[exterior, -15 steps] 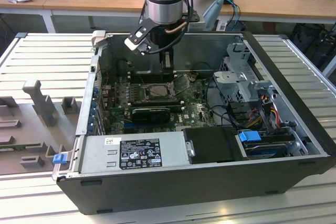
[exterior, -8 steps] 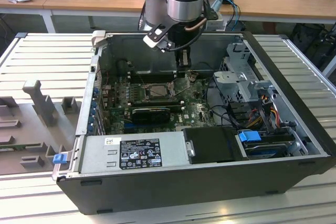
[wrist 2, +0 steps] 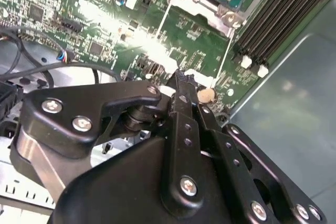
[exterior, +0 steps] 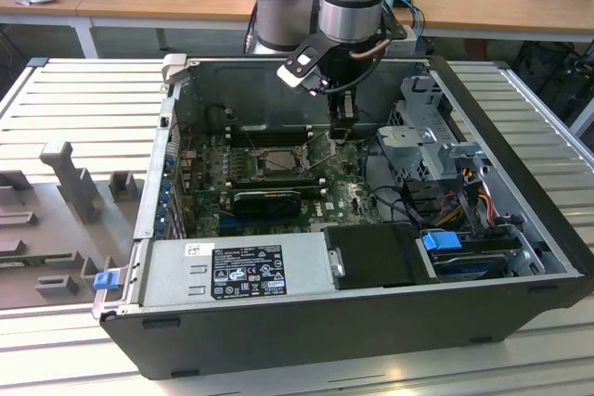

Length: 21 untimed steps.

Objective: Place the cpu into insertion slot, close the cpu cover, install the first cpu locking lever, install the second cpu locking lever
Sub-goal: 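Close the cpu cover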

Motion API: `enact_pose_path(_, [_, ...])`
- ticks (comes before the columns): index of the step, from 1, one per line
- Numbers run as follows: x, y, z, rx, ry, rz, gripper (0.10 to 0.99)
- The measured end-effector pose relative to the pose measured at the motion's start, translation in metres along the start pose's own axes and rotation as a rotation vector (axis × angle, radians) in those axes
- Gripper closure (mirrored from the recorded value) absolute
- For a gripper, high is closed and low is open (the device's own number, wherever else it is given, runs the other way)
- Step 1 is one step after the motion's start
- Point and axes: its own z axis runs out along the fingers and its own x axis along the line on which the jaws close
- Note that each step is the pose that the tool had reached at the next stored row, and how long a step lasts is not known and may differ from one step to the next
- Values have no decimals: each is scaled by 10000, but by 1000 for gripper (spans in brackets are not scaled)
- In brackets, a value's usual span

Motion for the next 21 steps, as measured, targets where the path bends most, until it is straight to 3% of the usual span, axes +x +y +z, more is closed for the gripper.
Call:
enact_pose_path(6, [1,44,15,3,3,0,980])
enact_pose_path(12, [4,166,92,27,0,2,980])
enact_pose_path(14, [4,178,122,119,4,-2,980])
enact_pose_path(15, [4,178,122,256,17,-3,980])
enact_pose_path(16, [4,177,123,484,28,-3,980])
enact_pose_path(21, [3,157,121,503,44,-2,980])
